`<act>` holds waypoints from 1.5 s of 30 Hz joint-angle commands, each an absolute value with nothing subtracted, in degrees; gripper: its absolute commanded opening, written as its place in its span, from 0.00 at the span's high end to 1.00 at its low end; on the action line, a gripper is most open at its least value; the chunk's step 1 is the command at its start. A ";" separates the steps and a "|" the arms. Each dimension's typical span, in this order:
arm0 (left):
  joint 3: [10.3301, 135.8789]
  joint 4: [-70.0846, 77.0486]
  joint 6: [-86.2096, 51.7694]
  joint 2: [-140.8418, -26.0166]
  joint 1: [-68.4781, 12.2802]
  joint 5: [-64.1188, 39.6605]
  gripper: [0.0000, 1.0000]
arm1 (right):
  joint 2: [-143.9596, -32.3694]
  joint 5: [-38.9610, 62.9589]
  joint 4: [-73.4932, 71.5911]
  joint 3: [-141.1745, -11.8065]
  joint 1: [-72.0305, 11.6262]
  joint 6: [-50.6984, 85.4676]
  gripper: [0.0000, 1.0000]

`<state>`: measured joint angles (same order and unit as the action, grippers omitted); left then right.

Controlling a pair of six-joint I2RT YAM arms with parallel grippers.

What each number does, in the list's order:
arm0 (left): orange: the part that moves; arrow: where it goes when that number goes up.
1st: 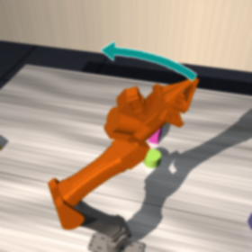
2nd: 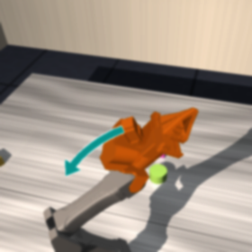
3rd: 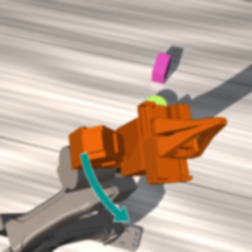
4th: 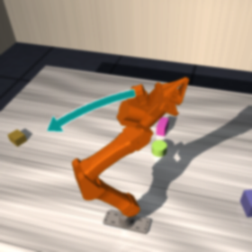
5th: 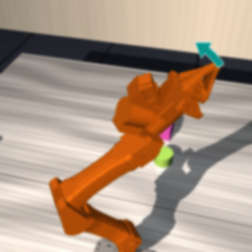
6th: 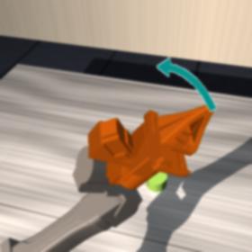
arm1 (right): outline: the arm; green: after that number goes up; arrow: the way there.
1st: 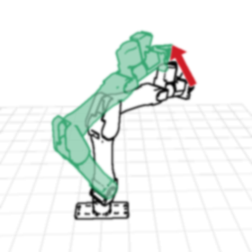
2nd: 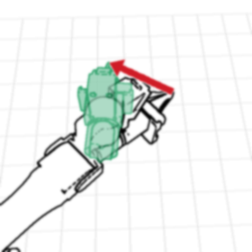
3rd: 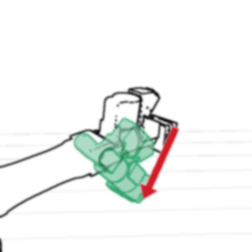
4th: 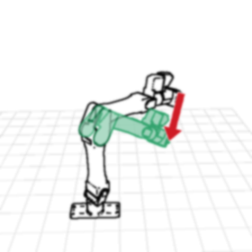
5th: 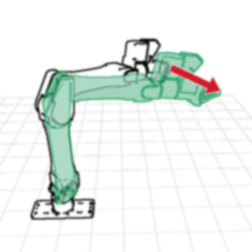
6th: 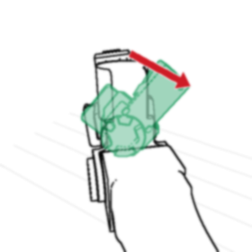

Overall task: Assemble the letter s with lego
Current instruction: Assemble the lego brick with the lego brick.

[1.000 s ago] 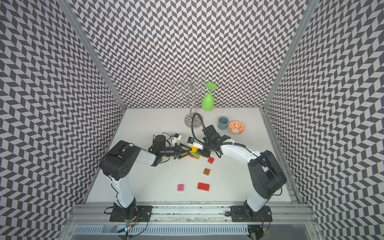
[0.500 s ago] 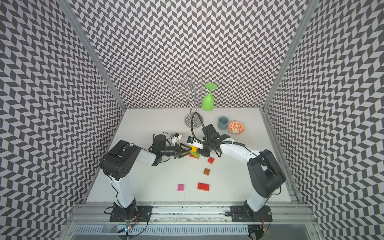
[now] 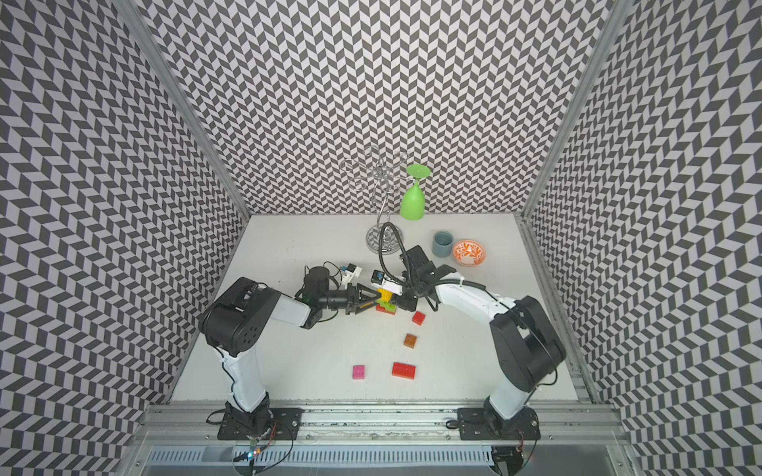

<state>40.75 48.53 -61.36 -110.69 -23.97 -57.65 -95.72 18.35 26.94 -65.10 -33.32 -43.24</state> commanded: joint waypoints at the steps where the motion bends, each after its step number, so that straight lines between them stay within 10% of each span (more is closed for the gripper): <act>1: 40.55 46.06 -59.78 -112.74 -24.34 -56.51 0.48 | -96.42 19.25 25.46 -66.56 -34.17 -42.96 0.83; 45: 40.26 44.06 -58.56 -113.59 -24.48 -56.25 0.55 | -96.95 19.25 25.79 -67.50 -34.60 -42.87 0.80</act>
<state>40.75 48.84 -60.10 -111.22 -23.86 -57.91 -95.96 17.56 28.25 -65.98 -33.47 -42.87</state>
